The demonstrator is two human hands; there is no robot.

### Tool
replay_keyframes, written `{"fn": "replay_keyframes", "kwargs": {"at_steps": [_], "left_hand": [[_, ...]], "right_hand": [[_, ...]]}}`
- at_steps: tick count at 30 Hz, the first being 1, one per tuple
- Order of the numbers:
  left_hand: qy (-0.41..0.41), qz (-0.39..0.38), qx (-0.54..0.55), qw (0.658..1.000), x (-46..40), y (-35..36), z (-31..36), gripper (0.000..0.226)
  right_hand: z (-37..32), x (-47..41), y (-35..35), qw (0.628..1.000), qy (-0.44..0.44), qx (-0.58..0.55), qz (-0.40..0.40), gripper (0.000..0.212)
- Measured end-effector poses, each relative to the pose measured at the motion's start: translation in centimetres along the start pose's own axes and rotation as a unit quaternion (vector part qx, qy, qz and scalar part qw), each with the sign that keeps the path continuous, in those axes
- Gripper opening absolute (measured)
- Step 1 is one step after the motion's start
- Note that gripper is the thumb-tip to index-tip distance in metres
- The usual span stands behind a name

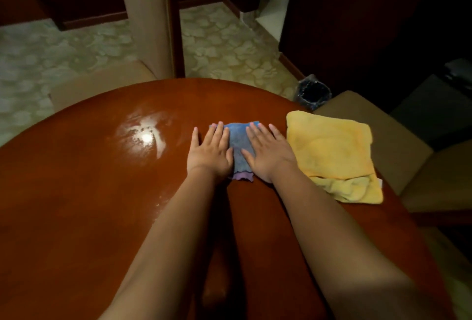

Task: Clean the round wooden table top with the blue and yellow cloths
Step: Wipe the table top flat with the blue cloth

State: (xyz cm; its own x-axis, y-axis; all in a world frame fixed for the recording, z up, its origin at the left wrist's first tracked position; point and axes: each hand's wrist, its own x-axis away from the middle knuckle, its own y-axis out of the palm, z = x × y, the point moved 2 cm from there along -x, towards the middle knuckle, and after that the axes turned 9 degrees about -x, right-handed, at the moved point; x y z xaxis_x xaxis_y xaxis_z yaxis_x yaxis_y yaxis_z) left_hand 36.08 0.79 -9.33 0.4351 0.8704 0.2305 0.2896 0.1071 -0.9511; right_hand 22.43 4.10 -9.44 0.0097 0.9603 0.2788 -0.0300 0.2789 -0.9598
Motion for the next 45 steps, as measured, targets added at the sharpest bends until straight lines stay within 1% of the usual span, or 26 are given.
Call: {"fn": "replay_keyframes", "kwargs": {"at_steps": [3,7,11,17,18,20,22,24,26,27,29,30,32,33,36,40,45], "left_hand": [[0.038,0.014,-0.017,0.999,-0.7,-0.5,1.3,0.057],[0.087,0.023,-0.048,0.995,1.4,-0.5,2.0,0.057],[0.11,0.021,-0.059,0.992,6.0,0.4,1.9,0.057],[0.077,-0.007,-0.052,0.996,14.2,2.8,-1.2,0.057],[0.066,-0.011,-0.052,0.996,15.6,3.3,-1.9,0.059],[0.036,-0.021,-0.04,0.998,17.8,4.3,-3.1,0.07],[0.01,-0.033,-0.018,0.999,19.2,5.0,-4.0,0.074],[-0.005,-0.032,0.0,0.999,19.5,5.4,-4.9,0.075],[-0.025,-0.023,0.014,0.999,18.9,5.7,-5.9,0.076],[-0.041,-0.019,0.018,0.999,18.4,5.8,-6.5,0.074],[-0.069,-0.022,0.013,0.997,16.9,5.8,-8.1,0.061],[-0.08,-0.025,0.009,0.996,15.8,5.7,-9.0,0.057],[-0.094,-0.022,-0.002,0.995,13.2,5.5,-11.0,0.056],[-0.099,-0.02,-0.009,0.995,11.8,5.3,-12.0,0.056],[-0.113,-0.023,-0.025,0.993,7.7,5.3,-14.7,0.056],[-0.134,-0.023,-0.005,0.991,4.2,5.0,-17.1,0.057],[-0.154,-0.03,-0.005,0.988,3.5,5.0,-17.3,0.056]], "right_hand": [[0.5,1.4,0.0,0.998,0.056,0.018,-0.011,0.065],[-1.4,4.6,0.2,0.992,0.12,0.041,-0.027,0.067],[-3.7,9.1,1.2,0.992,0.123,0.015,-0.018,0.068],[-9.9,13.9,3.3,0.992,0.087,-0.094,0.005,0.067],[-11.1,14.5,3.6,0.991,0.078,-0.107,0.011,0.066],[-13.4,15.4,4.0,0.991,0.056,-0.119,0.021,0.065],[-15.0,15.6,4.2,0.991,0.04,-0.123,0.024,0.063],[-15.8,15.0,3.9,0.992,0.023,-0.119,0.024,0.066],[-16.3,13.6,3.5,0.993,-0.002,-0.118,0.017,0.08],[-16.5,12.5,3.3,0.993,-0.014,-0.119,0.016,0.085],[-16.8,9.9,2.5,0.992,-0.038,-0.118,0.027,0.092],[-17.0,8.4,1.9,0.992,-0.051,-0.114,0.036,0.09],[-17.3,5.0,1.0,0.992,-0.062,-0.102,0.046,0.072],[-17.4,3.3,0.5,0.992,-0.061,-0.103,0.044,0.067],[-17.9,-1.7,-0.6,0.992,-0.071,-0.09,0.044,0.065],[-18.0,-6.6,-1.8,0.99,-0.094,-0.087,0.057,0.064],[-17.8,-8.2,-1.8,0.99,-0.105,-0.087,0.038,0.063]]}}
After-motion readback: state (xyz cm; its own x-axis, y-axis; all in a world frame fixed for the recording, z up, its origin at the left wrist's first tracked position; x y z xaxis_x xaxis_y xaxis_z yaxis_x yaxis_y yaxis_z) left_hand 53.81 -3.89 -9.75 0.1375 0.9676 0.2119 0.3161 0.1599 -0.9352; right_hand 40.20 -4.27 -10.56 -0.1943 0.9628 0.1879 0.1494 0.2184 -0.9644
